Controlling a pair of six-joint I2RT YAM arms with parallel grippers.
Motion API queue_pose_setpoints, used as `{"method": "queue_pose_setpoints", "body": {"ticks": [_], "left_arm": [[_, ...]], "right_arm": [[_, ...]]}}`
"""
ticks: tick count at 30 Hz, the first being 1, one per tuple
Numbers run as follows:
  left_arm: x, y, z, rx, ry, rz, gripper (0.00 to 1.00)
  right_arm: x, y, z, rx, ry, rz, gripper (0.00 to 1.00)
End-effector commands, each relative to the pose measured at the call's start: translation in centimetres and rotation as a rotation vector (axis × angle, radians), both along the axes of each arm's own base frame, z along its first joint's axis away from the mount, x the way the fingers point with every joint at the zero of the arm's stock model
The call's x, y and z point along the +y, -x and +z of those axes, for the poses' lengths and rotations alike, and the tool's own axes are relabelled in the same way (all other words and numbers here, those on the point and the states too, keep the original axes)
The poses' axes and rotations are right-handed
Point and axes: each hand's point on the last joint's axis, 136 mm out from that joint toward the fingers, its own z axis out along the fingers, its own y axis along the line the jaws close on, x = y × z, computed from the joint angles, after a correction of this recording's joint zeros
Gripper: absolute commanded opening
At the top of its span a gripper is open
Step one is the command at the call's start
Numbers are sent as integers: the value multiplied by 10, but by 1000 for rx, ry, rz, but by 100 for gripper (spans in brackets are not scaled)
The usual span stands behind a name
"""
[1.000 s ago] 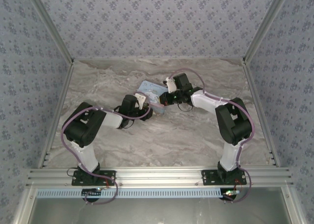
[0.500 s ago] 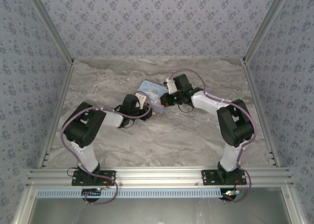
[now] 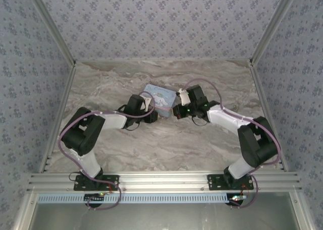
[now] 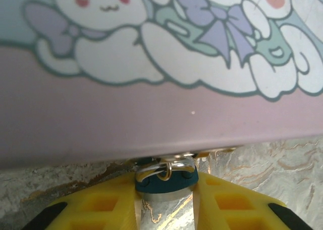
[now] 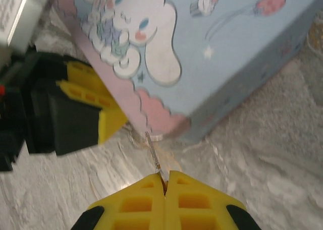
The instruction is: Unlock a padlock with a key
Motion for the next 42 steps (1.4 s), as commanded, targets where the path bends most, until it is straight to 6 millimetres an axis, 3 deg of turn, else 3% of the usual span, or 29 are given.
{"method": "queue_pose_setpoints", "body": {"ticks": [1,11,21,28,42], "left_arm": [[-10,-3,28,1,65,17,28],[-19,-2,41,100,160,97,26],[-35,14,62,153,219,112,25],[-49,22,71,179,250,118,25],[-52,22,86,208,319,207,23]], "right_arm": [[-1,13,0,-53,17,43,0],[11,47,-17,-180,95,171,0],[15,58,-36,-237,136,214,0],[15,57,-39,-274,138,213,0],[13,40,-40,-307,106,160,0]]}}
